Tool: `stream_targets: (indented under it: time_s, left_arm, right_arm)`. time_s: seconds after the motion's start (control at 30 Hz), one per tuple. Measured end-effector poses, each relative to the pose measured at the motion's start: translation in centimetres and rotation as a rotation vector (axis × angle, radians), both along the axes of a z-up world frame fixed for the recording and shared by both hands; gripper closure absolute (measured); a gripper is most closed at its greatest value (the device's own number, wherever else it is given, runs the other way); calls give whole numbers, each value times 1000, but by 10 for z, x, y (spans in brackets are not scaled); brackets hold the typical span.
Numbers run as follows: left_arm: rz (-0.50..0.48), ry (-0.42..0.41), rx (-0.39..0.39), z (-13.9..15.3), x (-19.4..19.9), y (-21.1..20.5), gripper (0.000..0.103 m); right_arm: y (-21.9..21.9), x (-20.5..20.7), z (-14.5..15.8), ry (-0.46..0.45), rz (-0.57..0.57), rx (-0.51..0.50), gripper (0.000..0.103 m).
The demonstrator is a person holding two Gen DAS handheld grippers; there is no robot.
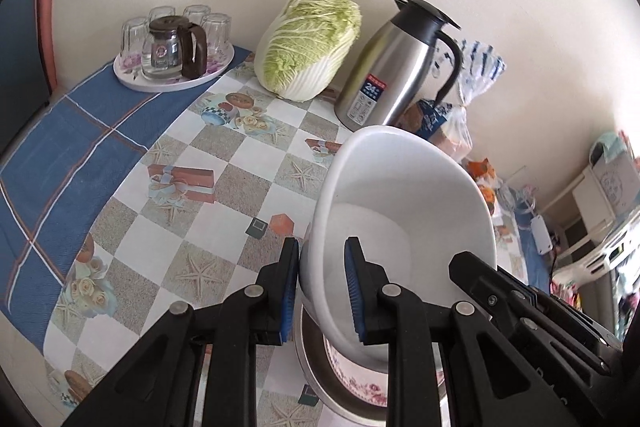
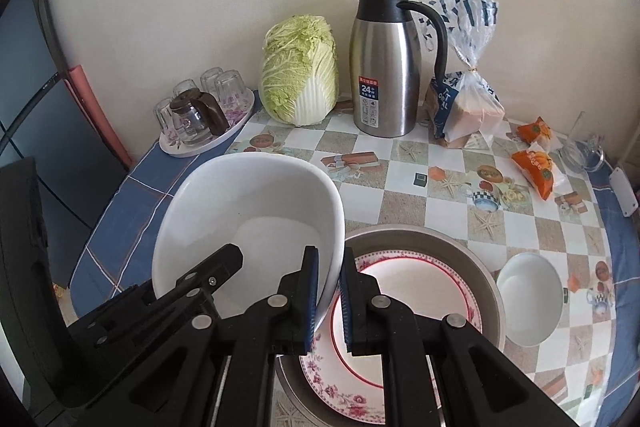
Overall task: Organize plates and bowls
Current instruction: 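Lift the white square bowl with both grippers and carry it over the basin, then lower the white square bowl with both grippers into the strawberry bowl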
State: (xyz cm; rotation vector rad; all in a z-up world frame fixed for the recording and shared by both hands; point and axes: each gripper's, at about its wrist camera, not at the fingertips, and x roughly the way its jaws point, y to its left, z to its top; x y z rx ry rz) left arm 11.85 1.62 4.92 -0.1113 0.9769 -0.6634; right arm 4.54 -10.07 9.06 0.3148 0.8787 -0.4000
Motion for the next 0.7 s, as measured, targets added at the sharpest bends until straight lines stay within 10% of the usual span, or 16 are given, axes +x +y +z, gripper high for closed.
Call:
stream_targets:
  time_s: [0.7]
  left_arm:
    - [-123, -97, 94, 16, -52, -59, 79]
  right_arm:
    - [-52, -80, -12, -130, -159, 141, 91]
